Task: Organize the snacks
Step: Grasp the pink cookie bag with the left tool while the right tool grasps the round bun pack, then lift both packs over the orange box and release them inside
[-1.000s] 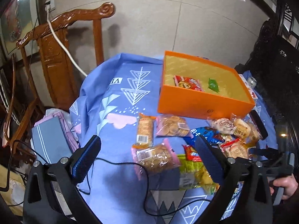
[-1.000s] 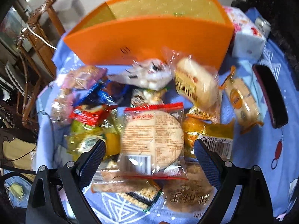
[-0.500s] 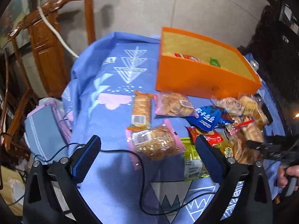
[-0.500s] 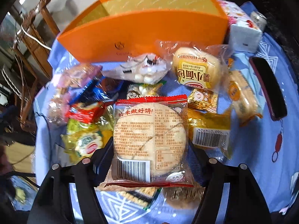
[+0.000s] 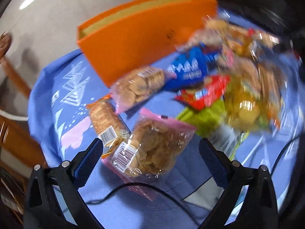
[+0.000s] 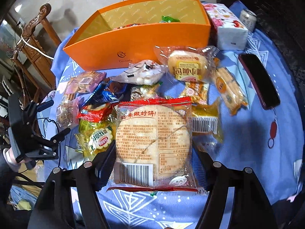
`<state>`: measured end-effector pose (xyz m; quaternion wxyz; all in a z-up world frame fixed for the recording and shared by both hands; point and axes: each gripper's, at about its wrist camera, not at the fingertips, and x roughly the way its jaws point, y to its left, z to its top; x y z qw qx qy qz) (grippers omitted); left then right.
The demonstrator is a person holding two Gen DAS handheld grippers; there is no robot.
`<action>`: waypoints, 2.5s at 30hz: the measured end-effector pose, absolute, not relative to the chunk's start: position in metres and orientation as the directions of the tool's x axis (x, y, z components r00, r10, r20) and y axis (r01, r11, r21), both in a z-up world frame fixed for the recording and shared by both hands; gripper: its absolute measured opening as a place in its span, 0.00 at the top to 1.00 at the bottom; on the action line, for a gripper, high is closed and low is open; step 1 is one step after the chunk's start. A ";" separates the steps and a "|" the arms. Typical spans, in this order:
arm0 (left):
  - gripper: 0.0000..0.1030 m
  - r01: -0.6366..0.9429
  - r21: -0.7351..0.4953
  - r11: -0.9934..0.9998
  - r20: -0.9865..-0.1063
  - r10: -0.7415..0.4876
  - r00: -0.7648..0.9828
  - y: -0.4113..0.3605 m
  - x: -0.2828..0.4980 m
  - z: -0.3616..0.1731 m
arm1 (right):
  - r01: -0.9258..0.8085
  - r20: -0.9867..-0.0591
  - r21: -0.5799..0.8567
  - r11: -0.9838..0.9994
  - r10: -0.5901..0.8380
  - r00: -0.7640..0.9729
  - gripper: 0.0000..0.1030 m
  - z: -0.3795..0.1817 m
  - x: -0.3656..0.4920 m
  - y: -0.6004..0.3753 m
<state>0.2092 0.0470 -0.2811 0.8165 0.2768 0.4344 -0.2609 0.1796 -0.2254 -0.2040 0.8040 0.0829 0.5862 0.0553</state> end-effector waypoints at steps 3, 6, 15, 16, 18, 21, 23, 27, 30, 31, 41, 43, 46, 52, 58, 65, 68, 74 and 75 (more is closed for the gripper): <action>0.04 0.709 0.263 0.654 -0.853 -0.185 0.487 0.044 0.211 -0.293 | 0.035 -0.940 0.185 0.982 0.166 0.298 0.30 -0.206 0.175 -0.225; 0.04 0.743 0.284 0.606 -0.847 -0.205 0.491 0.038 0.210 -0.302 | 0.060 -0.945 0.172 0.983 0.148 0.293 0.29 -0.206 0.170 -0.223; 0.36 0.794 0.120 0.596 -0.872 -0.319 0.371 0.047 0.215 -0.308 | 0.112 -0.951 0.137 0.984 0.099 0.294 0.29 -0.202 0.156 -0.218; 0.36 0.794 0.113 0.597 -0.872 -0.323 0.367 0.048 0.214 -0.309 | 0.118 -0.951 0.138 0.983 0.099 0.293 0.29 -0.202 0.154 -0.218; 0.36 0.780 0.070 0.622 -0.876 -0.336 0.346 0.052 0.217 -0.309 | 0.123 -0.951 0.140 0.982 0.099 0.293 0.29 -0.202 0.153 -0.218; 0.36 0.756 0.000 0.655 -0.886 -0.351 0.304 0.058 0.227 -0.313 | 0.122 -0.951 0.138 0.983 0.097 0.294 0.29 -0.202 0.153 -0.216; 0.38 0.761 0.010 0.649 -0.888 -0.345 0.306 0.057 0.229 -0.312 | 0.115 -0.949 0.137 0.984 0.097 0.301 0.29 -0.200 0.153 -0.214; 0.50 0.691 -0.053 0.721 -0.869 -0.374 0.323 0.065 0.227 -0.299 | 0.107 -0.942 0.139 0.984 0.098 0.322 0.29 -0.194 0.154 -0.214; 0.52 0.626 -0.100 0.774 -0.842 -0.401 0.361 0.077 0.224 -0.284 | 0.111 -0.933 0.152 0.982 0.106 0.344 0.29 -0.189 0.156 -0.217; 0.52 0.599 -0.115 0.793 -0.832 -0.406 0.379 0.081 0.224 -0.276 | 0.112 -0.931 0.156 0.981 0.108 0.349 0.30 -0.188 0.156 -0.218; 0.52 0.434 -0.144 0.889 -0.700 -0.401 0.590 0.101 0.217 -0.179 | 0.092 -0.893 0.177 0.980 0.121 0.434 0.30 -0.163 0.162 -0.226; 0.52 0.425 -0.127 0.896 -0.673 -0.392 0.627 0.098 0.217 -0.157 | 0.076 -0.875 0.178 0.981 0.122 0.468 0.30 -0.150 0.165 -0.229; 0.52 0.406 -0.142 0.903 -0.631 -0.398 0.665 0.090 0.227 -0.125 | 0.057 -0.838 0.196 0.979 0.137 0.528 0.29 -0.126 0.174 -0.236; 0.52 0.377 -0.179 0.909 -0.576 -0.408 0.708 0.059 0.268 -0.076 | 0.019 -0.756 0.212 0.977 0.152 0.636 0.29 -0.083 0.211 -0.250; 0.46 0.358 -0.135 0.924 -0.572 -0.368 0.733 0.013 0.321 -0.050 | -0.038 -0.698 0.189 0.981 0.162 0.698 0.29 -0.056 0.275 -0.256; 0.04 0.228 -0.093 0.969 -0.571 -0.239 0.785 -0.004 0.349 -0.024 | -0.031 -0.654 0.139 0.990 0.116 0.747 0.06 -0.028 0.324 -0.259; 0.04 0.203 -0.090 0.975 -0.579 -0.217 0.786 0.004 0.338 -0.028 | -0.048 -0.654 0.182 0.982 0.157 0.740 0.06 -0.030 0.315 -0.264; 0.04 0.169 -0.066 0.983 -0.651 -0.171 0.740 0.022 0.298 -0.072 | -0.051 -0.731 0.187 0.981 0.174 0.660 0.06 -0.069 0.275 -0.273; 0.04 0.164 -0.067 0.984 -0.662 -0.167 0.731 0.026 0.295 -0.079 | -0.046 -0.746 0.186 0.981 0.172 0.643 0.06 -0.078 0.265 -0.275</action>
